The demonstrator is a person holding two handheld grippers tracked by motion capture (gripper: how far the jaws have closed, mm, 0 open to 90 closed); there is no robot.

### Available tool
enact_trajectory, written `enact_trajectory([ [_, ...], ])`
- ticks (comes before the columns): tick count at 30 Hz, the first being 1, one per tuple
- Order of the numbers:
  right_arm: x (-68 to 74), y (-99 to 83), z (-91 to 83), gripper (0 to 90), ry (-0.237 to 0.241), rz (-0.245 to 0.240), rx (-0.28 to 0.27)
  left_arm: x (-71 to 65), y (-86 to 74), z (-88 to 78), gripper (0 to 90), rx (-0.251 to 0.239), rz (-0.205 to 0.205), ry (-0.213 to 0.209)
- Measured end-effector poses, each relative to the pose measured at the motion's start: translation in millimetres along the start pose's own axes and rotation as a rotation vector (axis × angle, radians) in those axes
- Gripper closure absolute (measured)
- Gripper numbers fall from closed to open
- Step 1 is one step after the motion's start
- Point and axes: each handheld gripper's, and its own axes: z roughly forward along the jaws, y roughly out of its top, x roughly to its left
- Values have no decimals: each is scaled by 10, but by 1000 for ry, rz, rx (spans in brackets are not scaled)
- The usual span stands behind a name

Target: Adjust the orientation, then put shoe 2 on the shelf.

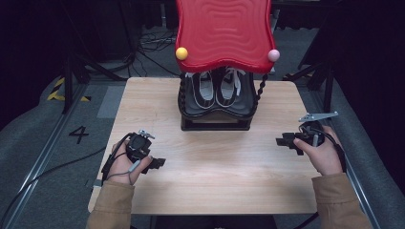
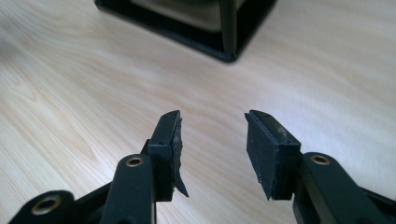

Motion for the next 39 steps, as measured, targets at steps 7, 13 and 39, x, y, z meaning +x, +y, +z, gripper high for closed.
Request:
enact_trajectory([
  [7, -138, -187, 103, 551, -38, 33, 159, 7, 13, 23, 277, 8, 0, -2],
  [13, -183, -246, 161, 547, -39, 46, 215, 34, -2, 40, 275, 28, 7, -1],
  [39, -169, -389, 424, 531, -36, 8, 430, 64, -31, 144, 251, 110, 18, -15],
])
